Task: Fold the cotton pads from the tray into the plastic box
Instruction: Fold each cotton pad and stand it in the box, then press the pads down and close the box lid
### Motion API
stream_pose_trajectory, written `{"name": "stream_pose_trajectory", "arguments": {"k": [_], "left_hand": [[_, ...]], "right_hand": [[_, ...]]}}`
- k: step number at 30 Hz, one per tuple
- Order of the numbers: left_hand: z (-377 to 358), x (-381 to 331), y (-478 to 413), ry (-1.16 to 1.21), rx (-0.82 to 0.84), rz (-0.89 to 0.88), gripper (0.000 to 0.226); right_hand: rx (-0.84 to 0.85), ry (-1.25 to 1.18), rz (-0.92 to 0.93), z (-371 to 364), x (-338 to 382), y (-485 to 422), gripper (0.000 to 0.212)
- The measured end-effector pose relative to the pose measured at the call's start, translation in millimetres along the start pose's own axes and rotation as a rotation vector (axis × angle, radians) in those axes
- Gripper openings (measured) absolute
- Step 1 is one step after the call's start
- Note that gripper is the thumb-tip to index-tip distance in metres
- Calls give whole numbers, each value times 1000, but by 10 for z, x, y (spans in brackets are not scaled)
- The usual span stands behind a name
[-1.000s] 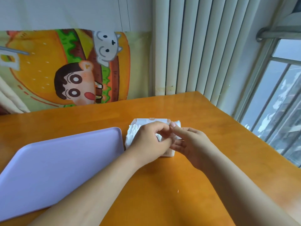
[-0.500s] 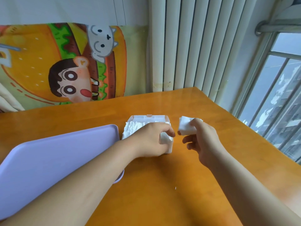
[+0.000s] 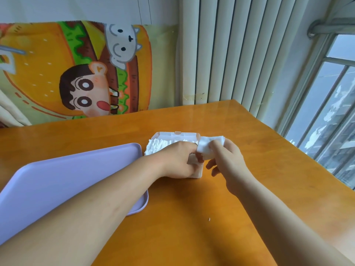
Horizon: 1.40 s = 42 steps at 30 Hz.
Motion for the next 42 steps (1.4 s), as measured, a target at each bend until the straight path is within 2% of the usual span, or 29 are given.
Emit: {"name": "stream_pose_trajectory", "arguments": {"k": [6, 11, 16, 21, 24, 27, 29, 32, 34, 38, 42], "left_hand": [[-47, -4, -50, 42, 33, 0, 9], [5, 45, -23, 25, -66, -20, 10], [-107, 55, -80, 50, 53, -46, 10], [-111, 142, -116, -257, 131, -31, 16], [-79, 201, -100, -200, 130, -38, 20], [-36, 298, -80, -132, 133, -10, 11], [-39, 314, -80, -115, 145, -12, 18], [-27, 337, -82, -59, 118, -14, 11], [-8, 374, -83, -19, 81, -17, 10], [19, 381, -47, 38, 23, -27, 17], [8, 390, -39, 42, 34, -13, 21]], "right_hand": [[91, -139, -173, -40, -209, -111, 27], [264, -119, -213, -103, -314, -195, 37], [258, 152, -110, -73, -301, -201, 36], [188, 408, 84, -72, -187, -201, 27], [193, 474, 119, -76, -136, -224, 24], [213, 626, 121, -89, -58, -278, 24], [238, 776, 106, -126, 48, -309, 25], [366, 1023, 42, -233, 292, -255, 26], [437, 1139, -56, -254, 338, -225, 36], [277, 1233, -110, -259, 325, -352, 47], [113, 1481, -19, -414, 397, -458, 26]]}}
Point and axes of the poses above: each hand's wrist, its own y-axis away from the middle knuckle, its own z-axis out of the back of the hand, x = y × z, the point moved 6 cm from there along -y, towards the middle knuckle, and after that the axes turned 12 degrees about y, right-handed, at the moved point
